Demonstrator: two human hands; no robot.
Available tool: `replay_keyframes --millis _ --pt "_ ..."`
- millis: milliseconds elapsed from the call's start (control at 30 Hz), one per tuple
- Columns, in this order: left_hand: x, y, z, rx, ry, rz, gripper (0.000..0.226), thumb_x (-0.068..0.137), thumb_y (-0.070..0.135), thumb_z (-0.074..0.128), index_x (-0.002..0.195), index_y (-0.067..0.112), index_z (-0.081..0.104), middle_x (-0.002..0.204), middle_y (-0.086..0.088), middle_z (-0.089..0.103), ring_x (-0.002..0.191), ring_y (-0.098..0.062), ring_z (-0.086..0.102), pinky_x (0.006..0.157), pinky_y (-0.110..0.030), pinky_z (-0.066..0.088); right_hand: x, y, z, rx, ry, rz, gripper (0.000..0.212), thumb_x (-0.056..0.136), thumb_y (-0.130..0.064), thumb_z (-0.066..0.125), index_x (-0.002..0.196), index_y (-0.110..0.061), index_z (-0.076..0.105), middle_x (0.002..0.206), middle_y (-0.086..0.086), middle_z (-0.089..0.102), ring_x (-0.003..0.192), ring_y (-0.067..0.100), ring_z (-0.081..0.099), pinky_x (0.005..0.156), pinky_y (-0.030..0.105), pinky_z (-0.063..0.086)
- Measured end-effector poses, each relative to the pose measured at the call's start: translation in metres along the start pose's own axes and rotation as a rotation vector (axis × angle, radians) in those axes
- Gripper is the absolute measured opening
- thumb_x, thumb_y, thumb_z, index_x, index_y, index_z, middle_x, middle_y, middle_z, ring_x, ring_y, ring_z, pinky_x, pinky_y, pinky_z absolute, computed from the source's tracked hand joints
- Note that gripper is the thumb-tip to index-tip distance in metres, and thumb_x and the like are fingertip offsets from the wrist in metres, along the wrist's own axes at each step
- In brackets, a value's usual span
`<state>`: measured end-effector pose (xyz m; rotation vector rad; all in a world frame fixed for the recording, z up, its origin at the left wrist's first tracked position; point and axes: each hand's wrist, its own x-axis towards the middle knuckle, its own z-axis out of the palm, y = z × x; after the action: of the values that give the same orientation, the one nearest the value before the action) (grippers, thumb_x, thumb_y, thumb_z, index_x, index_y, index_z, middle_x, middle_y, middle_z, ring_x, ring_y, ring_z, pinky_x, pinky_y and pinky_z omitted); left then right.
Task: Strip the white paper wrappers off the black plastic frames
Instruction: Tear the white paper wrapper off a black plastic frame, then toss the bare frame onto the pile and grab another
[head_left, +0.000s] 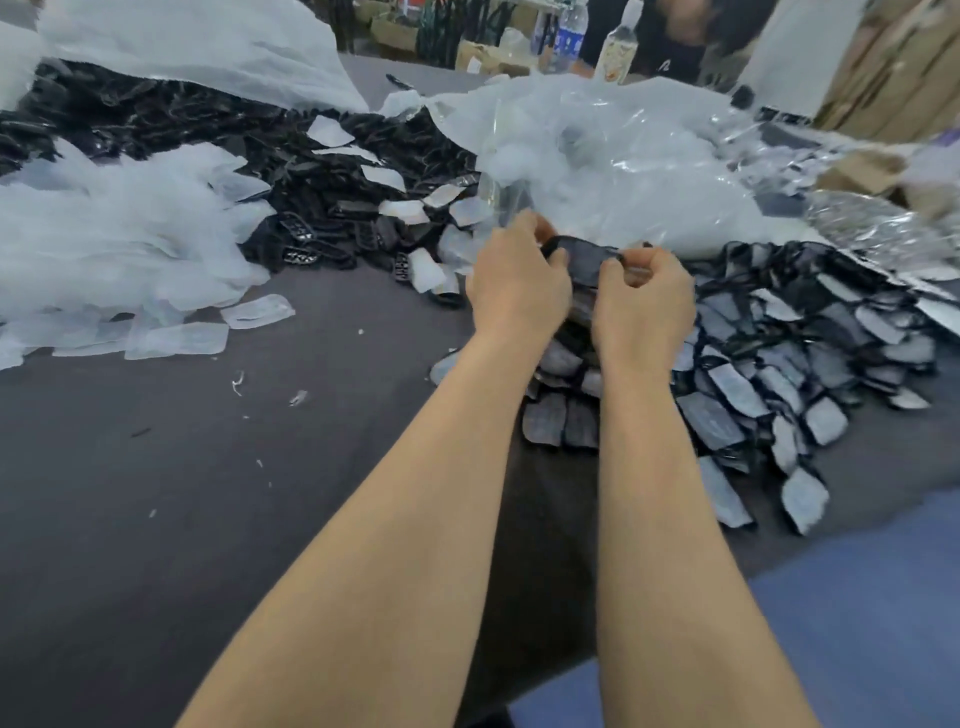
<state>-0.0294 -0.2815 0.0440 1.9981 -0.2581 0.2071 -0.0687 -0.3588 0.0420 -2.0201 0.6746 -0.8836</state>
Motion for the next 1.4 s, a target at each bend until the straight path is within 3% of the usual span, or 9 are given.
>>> replay_keyframes --millis 167,367,567,767,900,1067,1167,1267,1400 --pt "-0.002 0.001 0.032 0.316 0.041 -0.009 0.023 0.096 0.034 0.052 0.113 0.020 0.053 0.119 -0.003 0.057 0.116 -0.026 0.048 0.089 -0.037 0.029 0.006 0.018 -0.006 -0.248 0.041 0.071 0.023 0.095 -0.028 0.050 0.113 -0.021 0.062 0.114 0.002 0.062 0.118 0.027 0.047 0.100 0.040 0.037" --pt "0.000 -0.001 0.033 0.281 0.059 -0.011 0.027 0.093 0.037 0.056 0.115 0.020 0.054 0.124 -0.003 0.046 0.121 -0.025 0.040 0.098 -0.038 0.027 0.006 0.019 -0.003 -0.296 0.084 0.058 0.026 0.093 -0.027 0.054 0.119 -0.023 0.057 0.124 0.003 0.053 0.120 0.027 0.042 0.100 0.040 0.030" --pt "0.002 -0.003 -0.003 -0.056 0.124 -0.035 0.026 0.091 0.029 0.060 0.112 0.013 0.057 0.118 -0.007 0.056 0.112 -0.024 0.052 0.097 -0.040 0.042 -0.013 -0.015 0.014 -0.139 0.115 -0.101 0.024 0.090 -0.019 0.054 0.113 -0.022 0.059 0.115 0.000 0.055 0.110 0.019 0.045 0.093 0.032 0.030" --pt "0.003 -0.050 -0.101 -0.144 0.385 -0.105 0.017 0.092 0.016 0.054 0.107 0.009 0.059 0.100 -0.001 0.061 0.094 -0.014 0.056 0.080 -0.017 0.040 -0.066 -0.073 0.081 0.016 -0.252 -0.253 0.016 0.091 -0.017 0.053 0.101 -0.015 0.065 0.105 0.003 0.066 0.101 0.021 0.058 0.091 0.037 0.043" --pt "-0.006 -0.092 -0.164 -0.166 0.526 -0.217 0.016 0.092 0.011 0.050 0.106 0.011 0.058 0.083 0.011 0.051 0.084 -0.010 0.051 0.078 -0.018 0.041 -0.107 -0.096 0.133 -0.080 -0.618 -0.303 0.026 0.092 -0.015 0.049 0.114 -0.015 0.064 0.117 0.007 0.064 0.111 0.026 0.056 0.096 0.037 0.044" --pt "-0.015 -0.126 -0.203 -0.269 0.613 -0.306 0.012 0.092 0.010 0.047 0.100 0.016 0.053 0.084 0.010 0.052 0.086 -0.013 0.054 0.078 -0.024 0.045 -0.129 -0.101 0.173 -0.331 -0.746 -0.328 0.046 0.096 -0.019 0.041 0.142 -0.025 0.042 0.153 0.009 0.027 0.139 0.033 0.026 0.112 0.043 0.026" --pt "-0.013 -0.129 -0.207 -0.335 0.649 -0.307 0.012 0.091 0.007 0.046 0.098 0.015 0.051 0.085 0.005 0.055 0.090 -0.023 0.062 0.086 -0.035 0.052 -0.130 -0.099 0.185 -0.455 -0.791 -0.313 0.047 0.100 -0.028 0.032 0.147 -0.026 0.031 0.160 0.008 0.011 0.146 0.031 0.007 0.118 0.049 0.007" --pt "-0.008 -0.125 -0.204 -0.414 0.678 -0.292 0.018 0.090 0.002 0.042 0.090 0.019 0.049 0.083 0.000 0.060 0.067 -0.015 0.065 0.079 -0.040 0.057 -0.128 -0.100 0.194 -0.459 -0.764 -0.319 0.044 0.101 -0.032 0.030 0.142 -0.020 0.041 0.155 0.006 0.026 0.145 0.031 0.014 0.117 0.052 0.007" --pt "0.001 -0.121 -0.198 -0.466 0.664 -0.255 0.021 0.090 0.001 0.039 0.089 0.020 0.048 0.079 0.001 0.062 0.050 -0.002 0.059 0.066 -0.032 0.057 -0.120 -0.101 0.191 -0.326 -0.633 -0.268 0.032 0.095 -0.033 0.041 0.105 -0.020 0.068 0.122 0.008 0.059 0.125 0.031 0.042 0.110 0.045 0.029"
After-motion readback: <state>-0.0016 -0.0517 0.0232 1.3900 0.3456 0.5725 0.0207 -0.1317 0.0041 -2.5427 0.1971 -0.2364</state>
